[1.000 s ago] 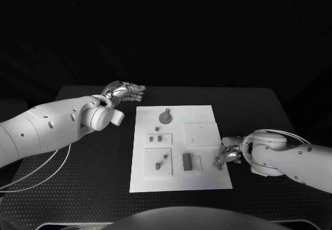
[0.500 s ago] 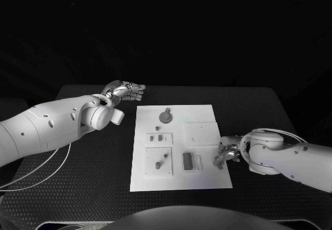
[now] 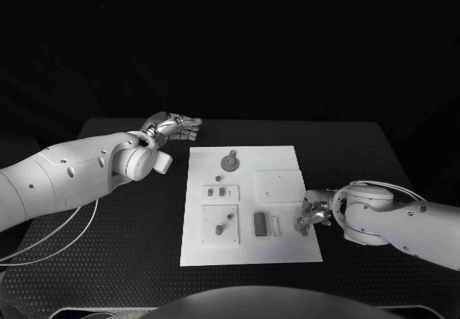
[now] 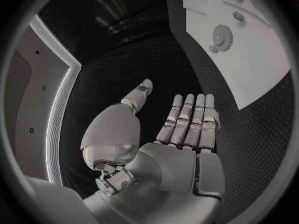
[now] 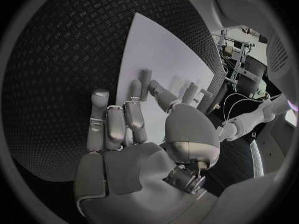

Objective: Assemble the parts on the task board

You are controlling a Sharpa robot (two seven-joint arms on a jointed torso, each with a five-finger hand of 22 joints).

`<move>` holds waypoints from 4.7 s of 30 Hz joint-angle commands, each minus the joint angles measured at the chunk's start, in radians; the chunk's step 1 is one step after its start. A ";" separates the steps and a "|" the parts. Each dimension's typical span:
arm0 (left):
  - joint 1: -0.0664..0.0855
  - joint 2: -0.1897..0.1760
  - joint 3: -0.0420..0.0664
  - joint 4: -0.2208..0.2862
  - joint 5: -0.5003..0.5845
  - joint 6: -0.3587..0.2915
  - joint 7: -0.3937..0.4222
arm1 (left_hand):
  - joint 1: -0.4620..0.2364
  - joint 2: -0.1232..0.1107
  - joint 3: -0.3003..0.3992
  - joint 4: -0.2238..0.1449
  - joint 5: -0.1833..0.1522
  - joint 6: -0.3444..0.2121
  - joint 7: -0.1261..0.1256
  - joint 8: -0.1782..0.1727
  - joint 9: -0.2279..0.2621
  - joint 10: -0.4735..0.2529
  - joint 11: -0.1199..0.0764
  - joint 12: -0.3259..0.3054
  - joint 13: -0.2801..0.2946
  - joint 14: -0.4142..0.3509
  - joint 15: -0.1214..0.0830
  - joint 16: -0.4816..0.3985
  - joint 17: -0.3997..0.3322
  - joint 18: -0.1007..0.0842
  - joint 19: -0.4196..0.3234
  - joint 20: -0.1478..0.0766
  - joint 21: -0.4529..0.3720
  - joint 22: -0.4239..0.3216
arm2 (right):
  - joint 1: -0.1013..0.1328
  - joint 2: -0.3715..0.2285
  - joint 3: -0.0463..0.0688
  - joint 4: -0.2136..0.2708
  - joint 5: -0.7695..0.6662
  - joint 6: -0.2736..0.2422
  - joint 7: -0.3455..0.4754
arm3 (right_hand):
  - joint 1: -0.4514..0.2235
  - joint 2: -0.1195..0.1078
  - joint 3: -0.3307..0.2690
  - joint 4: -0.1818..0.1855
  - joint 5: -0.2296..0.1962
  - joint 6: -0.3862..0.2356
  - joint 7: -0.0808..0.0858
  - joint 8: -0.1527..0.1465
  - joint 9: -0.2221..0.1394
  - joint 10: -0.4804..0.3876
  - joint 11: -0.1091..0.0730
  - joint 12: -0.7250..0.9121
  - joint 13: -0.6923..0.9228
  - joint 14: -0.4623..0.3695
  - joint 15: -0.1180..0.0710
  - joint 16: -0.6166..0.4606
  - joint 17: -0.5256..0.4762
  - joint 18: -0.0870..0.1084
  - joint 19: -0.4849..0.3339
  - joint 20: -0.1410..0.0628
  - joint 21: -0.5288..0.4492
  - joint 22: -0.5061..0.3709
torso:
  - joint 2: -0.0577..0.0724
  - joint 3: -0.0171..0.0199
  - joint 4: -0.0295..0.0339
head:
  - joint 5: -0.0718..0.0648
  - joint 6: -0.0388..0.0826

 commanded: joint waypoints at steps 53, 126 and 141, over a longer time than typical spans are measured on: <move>0.001 0.000 0.000 0.003 -0.002 0.010 0.005 | 0.006 -0.007 0.003 0.003 -0.002 -0.001 0.037 0.006 0.002 -0.009 0.000 0.001 -0.001 -0.008 0.001 -0.005 0.002 -0.003 -0.011 0.000 0.003 -0.001 | 0.014 0.069 -0.012 0.014 0.372 -0.111 0.004 | 0.058 0.056 -0.009 -0.001 0.003 -0.007 0.006 -0.060 -0.001 0.002 -0.003 -0.009 -0.012 -0.003 -0.006 -0.003 -0.019 0.014 -0.005 0.003 0.002 0.015 | 0.000 0.0008 -0.0012 | 0.007 -0.003; 0.001 -0.002 0.000 0.003 -0.002 0.012 -0.002 | 0.008 -0.008 0.003 0.005 -0.002 -0.001 0.038 0.006 0.002 -0.009 0.001 0.001 -0.001 -0.015 0.002 -0.008 0.003 -0.004 -0.014 0.000 0.004 0.000 | -0.002 0.071 -0.012 -0.007 0.360 -0.112 0.045 | -0.085 -0.148 0.042 0.177 0.003 -0.041 0.026 -0.082 -0.030 -0.089 0.017 -0.085 -0.088 -0.071 0.002 -0.017 -0.100 0.014 -0.014 0.016 -0.018 0.013 | -0.001 0.0004 -0.0012 | 0.009 -0.005; 0.001 0.029 0.000 -0.044 0.040 0.019 0.047 | 0.019 0.034 0.008 0.007 -0.002 0.045 -0.001 0.032 0.008 0.051 -0.037 0.023 0.007 0.062 -0.025 0.033 0.027 -0.012 -0.003 -0.013 0.010 0.006 | 0.108 0.091 0.011 -0.218 0.578 -0.130 0.558 | -0.043 -0.092 0.014 0.124 0.002 -0.113 0.054 -0.104 -0.030 -0.172 0.044 -0.117 -0.118 -0.143 0.023 -0.030 -0.158 0.013 -0.056 0.033 -0.030 0.017 | -0.024 -0.0027 -0.0109 | -0.007 0.082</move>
